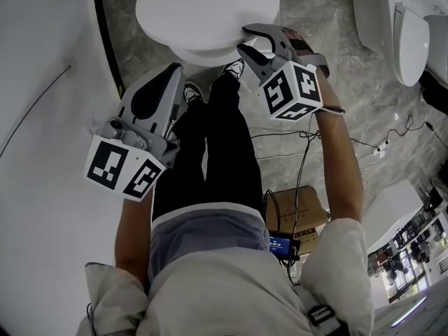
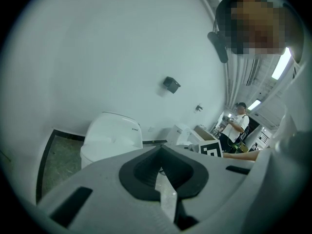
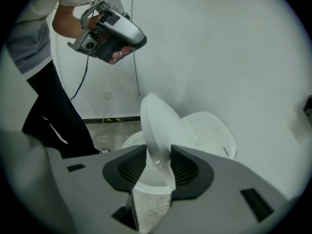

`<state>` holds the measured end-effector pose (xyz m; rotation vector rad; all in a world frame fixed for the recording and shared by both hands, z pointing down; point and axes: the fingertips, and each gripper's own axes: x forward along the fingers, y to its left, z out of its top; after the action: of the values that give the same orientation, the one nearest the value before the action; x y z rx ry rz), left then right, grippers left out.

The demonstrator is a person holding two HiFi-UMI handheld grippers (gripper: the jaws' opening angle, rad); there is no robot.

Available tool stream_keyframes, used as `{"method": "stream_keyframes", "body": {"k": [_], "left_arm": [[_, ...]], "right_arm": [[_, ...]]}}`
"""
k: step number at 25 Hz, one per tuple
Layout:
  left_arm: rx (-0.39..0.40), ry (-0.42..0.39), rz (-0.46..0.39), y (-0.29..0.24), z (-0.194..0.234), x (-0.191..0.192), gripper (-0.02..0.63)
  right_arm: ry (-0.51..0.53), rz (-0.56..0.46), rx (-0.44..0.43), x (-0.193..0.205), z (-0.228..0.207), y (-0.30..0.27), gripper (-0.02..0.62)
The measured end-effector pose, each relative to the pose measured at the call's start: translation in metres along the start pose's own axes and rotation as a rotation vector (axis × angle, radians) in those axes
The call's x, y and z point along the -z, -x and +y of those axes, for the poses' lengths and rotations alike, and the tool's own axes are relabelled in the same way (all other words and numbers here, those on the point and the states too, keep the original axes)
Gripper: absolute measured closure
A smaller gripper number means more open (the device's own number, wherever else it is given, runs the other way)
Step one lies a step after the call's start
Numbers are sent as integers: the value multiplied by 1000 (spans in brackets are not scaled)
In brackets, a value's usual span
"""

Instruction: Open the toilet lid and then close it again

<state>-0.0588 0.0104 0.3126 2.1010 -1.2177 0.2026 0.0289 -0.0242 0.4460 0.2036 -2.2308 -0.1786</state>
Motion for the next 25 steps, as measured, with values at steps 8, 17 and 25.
{"method": "stream_keyframes", "body": {"k": [8, 17, 25], "left_arm": [[18, 0, 21, -4, -5, 9, 600], [18, 12, 35, -8, 2, 20, 600], [1, 21, 49, -13, 12, 32, 600]], "right_arm": [[-31, 51, -136, 9, 23, -9, 448], [-19, 128, -239, 30, 55, -30, 449], [-18, 167, -290, 51, 79, -51, 465]]}}
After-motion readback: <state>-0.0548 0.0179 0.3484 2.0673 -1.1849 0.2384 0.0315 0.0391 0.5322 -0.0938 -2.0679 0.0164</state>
